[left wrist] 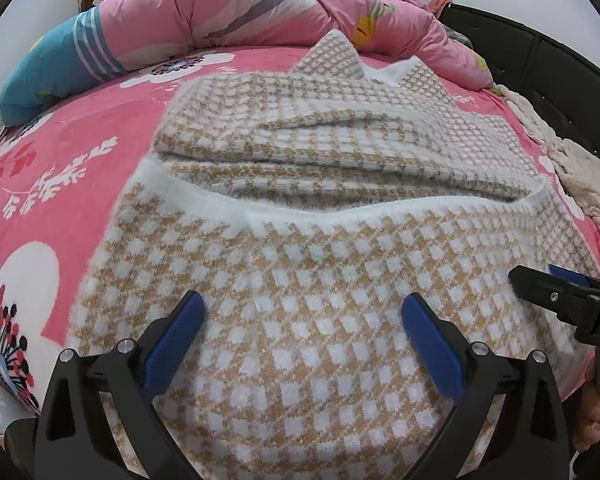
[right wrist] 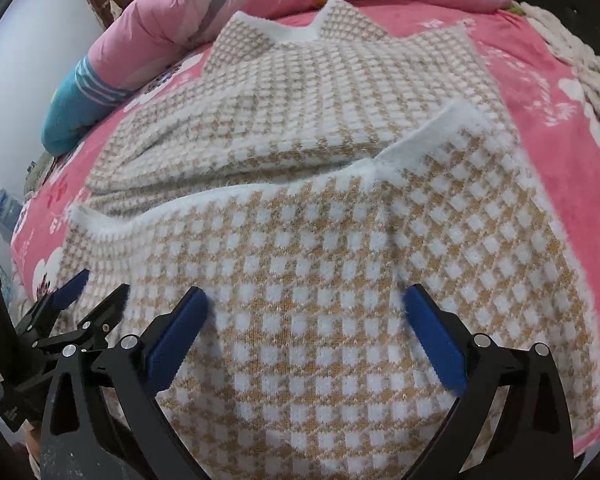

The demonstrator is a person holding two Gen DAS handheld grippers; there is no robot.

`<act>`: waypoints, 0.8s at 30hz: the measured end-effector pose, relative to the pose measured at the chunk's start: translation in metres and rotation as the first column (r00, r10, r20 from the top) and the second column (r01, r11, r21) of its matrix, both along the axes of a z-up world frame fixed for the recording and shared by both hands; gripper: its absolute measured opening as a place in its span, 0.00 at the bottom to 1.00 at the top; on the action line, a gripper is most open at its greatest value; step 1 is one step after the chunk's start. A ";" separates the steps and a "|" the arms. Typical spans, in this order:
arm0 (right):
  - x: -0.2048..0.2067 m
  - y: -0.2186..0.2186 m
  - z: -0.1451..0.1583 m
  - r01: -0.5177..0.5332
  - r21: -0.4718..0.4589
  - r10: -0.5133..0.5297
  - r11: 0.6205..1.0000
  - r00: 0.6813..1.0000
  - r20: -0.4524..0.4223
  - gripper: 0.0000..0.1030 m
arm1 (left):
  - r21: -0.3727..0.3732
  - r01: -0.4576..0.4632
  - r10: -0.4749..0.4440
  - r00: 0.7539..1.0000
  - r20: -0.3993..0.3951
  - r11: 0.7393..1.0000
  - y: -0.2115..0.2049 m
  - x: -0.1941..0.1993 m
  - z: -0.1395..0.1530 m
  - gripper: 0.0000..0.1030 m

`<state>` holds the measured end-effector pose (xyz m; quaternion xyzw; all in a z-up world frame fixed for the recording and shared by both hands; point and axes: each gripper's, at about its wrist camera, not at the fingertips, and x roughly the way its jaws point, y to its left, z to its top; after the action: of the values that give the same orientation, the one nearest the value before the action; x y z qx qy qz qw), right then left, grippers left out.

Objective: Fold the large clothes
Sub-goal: 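Smooth the folded coat flat with both grippers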

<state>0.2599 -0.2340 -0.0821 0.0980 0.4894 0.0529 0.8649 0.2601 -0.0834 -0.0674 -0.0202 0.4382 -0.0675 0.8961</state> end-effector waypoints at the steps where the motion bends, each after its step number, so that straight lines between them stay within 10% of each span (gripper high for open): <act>1: 0.001 0.000 0.000 -0.002 0.000 0.002 1.000 1.000 0.000 0.92 | -0.001 0.001 -0.001 1.000 -0.001 1.000 0.000 0.001 0.000 0.95; 24: 0.013 -0.016 0.008 -0.002 0.016 0.003 1.000 0.999 -0.054 0.92 | 0.006 -0.005 0.005 1.000 -0.016 1.000 0.001 0.004 -0.001 0.95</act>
<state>0.2734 -0.2495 -0.0746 0.1059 0.5123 0.0551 0.8504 0.2639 -0.0823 -0.0687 -0.0193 0.4455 -0.0640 0.8928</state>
